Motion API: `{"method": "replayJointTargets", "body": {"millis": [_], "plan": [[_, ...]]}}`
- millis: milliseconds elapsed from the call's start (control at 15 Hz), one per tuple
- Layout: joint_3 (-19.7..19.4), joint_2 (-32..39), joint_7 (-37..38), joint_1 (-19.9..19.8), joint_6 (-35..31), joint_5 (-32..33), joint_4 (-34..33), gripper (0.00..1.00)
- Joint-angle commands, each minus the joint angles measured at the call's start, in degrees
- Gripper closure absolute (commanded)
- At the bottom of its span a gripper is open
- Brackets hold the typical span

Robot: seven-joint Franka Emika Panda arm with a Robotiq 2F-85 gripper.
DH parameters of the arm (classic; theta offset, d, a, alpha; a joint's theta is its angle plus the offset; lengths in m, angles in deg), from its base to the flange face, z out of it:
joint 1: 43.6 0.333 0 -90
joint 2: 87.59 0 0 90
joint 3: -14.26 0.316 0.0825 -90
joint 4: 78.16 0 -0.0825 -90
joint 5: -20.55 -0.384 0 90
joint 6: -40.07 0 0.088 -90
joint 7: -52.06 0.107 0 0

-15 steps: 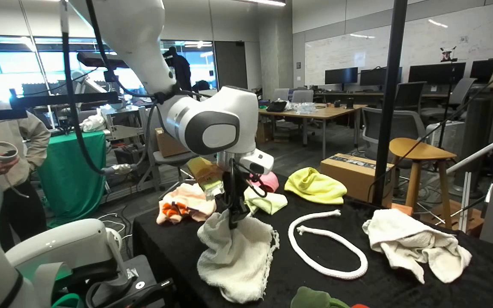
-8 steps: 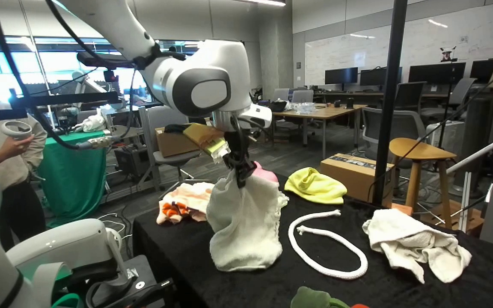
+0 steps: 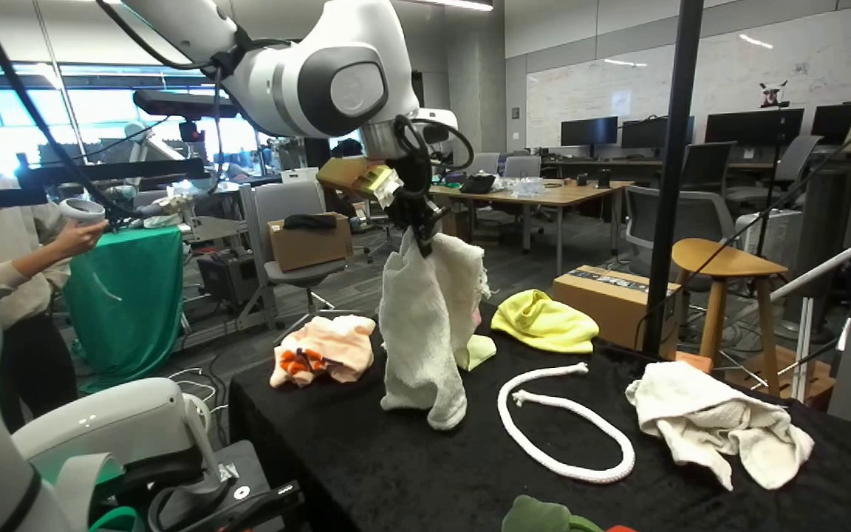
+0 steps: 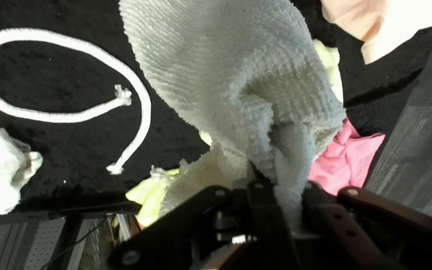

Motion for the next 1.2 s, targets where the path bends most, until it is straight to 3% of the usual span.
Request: {"method": "replayJointTargets", "body": {"millis": [0,533,1133], "plan": [[2.59,2.85,6.05,-1.24,1.5,5.46,-6.83,0.97],[5.84,11.92,23.02,-1.83,4.38,19.65,-21.06,0.97],[3.96,24.15,44.01,4.29,10.01,32.0,-36.53,0.97]]}}
